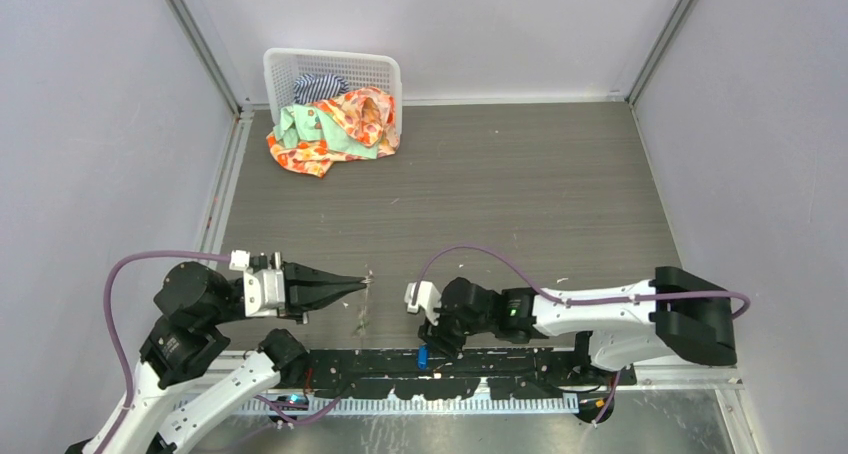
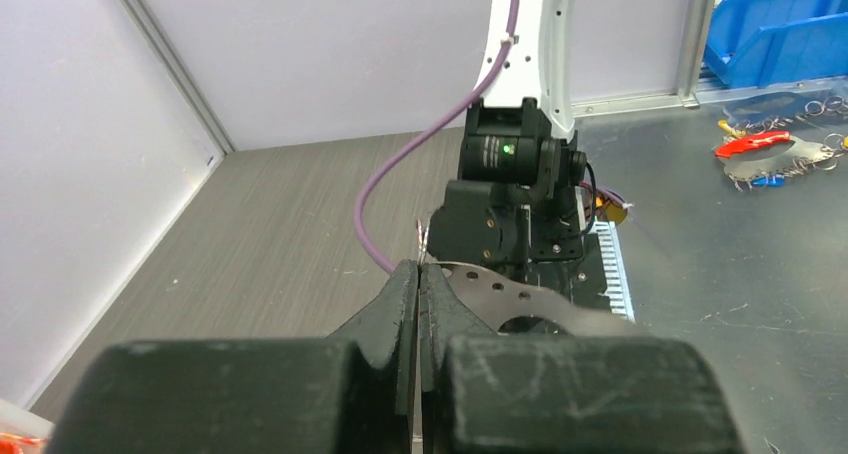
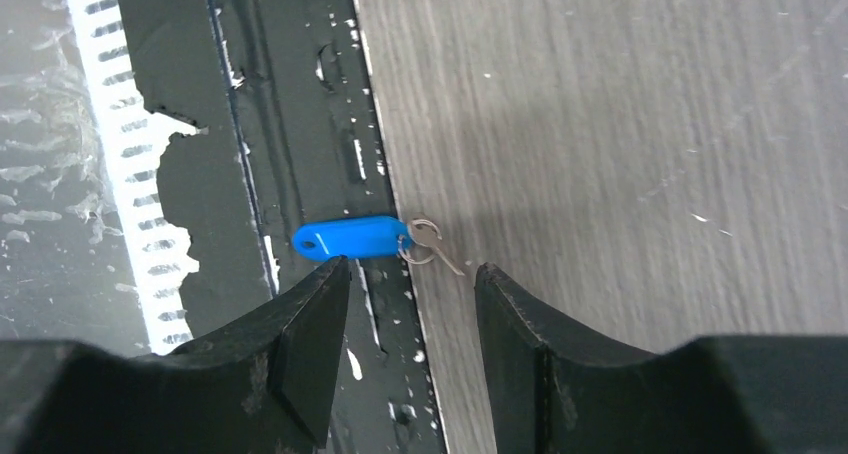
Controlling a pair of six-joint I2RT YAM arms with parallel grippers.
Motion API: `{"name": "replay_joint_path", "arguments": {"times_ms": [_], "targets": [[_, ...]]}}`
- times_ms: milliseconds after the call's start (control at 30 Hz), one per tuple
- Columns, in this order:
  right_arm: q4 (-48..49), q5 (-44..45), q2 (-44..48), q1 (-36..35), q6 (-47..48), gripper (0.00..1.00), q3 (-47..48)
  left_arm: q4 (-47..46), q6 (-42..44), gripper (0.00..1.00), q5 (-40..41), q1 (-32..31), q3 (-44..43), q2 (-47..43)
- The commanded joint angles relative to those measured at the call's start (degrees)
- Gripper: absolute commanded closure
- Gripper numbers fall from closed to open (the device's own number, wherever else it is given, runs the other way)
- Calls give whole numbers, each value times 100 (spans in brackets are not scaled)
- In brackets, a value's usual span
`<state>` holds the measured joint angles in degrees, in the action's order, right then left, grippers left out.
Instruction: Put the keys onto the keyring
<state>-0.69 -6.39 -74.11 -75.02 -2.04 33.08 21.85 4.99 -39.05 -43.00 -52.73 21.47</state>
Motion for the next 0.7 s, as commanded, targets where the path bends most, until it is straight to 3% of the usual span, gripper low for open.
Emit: {"name": "replay_joint_path", "arguments": {"times_ms": [0, 233, 267, 367, 467, 667], "targets": [[606, -37, -383, -144, 77, 46, 214, -29, 2, 100, 7, -6, -368, 41], [125, -14, -1220, -157, 143, 47, 788, 38, 35, 100, 23, -6, -649, 177], [-11, 36, -1335, -161, 158, 51, 890, 47, 63, 100, 24, -6, -684, 200], [-242, 427, -1510, -109, 176, 80, 1054, 74, 161, 100, 29, -7, -749, 257], [-483, 841, -1566, 118, 178, 95, 1103, 106, 263, 100, 24, -6, -836, 315], [-507, 915, -1199, 1251, 143, 99, 1011, 182, 448, 100, 42, -6, -978, 413]]}}
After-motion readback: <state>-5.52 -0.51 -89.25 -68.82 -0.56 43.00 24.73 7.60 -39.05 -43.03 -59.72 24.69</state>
